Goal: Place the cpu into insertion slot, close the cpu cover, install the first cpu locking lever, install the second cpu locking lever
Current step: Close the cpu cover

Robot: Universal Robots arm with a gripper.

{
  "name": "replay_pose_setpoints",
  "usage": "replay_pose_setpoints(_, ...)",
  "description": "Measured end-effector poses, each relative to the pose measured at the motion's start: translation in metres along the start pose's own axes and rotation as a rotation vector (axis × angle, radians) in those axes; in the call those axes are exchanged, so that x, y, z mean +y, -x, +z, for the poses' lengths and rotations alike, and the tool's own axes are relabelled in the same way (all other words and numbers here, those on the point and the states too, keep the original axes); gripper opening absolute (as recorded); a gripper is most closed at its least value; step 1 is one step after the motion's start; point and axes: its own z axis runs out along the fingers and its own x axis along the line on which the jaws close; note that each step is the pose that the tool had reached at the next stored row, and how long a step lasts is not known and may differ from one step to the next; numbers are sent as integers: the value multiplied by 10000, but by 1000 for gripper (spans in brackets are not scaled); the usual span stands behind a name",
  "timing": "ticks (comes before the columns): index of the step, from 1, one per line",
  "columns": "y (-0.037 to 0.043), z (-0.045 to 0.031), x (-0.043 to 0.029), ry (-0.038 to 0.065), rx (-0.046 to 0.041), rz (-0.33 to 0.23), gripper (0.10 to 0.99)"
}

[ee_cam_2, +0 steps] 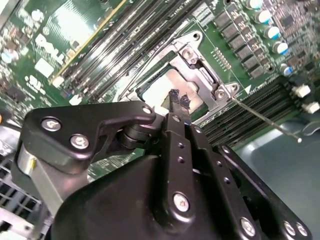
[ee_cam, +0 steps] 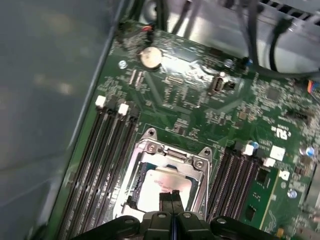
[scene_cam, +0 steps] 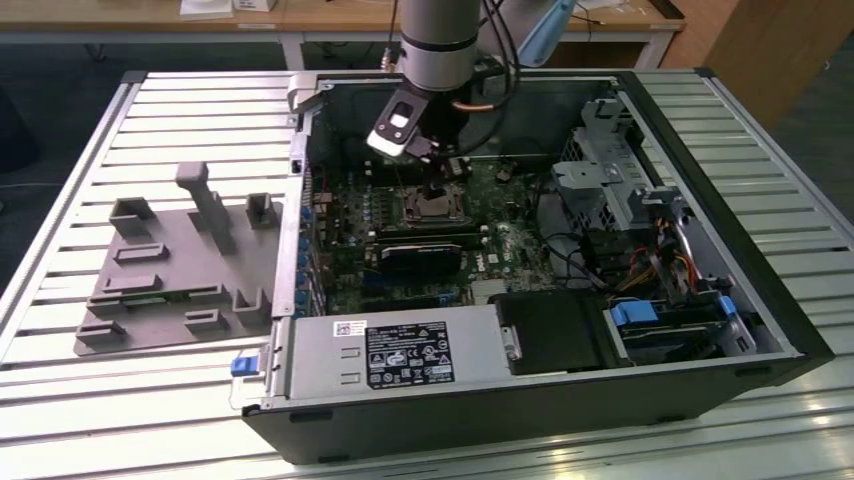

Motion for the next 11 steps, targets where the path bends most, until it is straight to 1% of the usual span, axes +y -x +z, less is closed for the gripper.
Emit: replay_pose_setpoints(11, -1, 13, -1, 66, 53, -2008, 102)
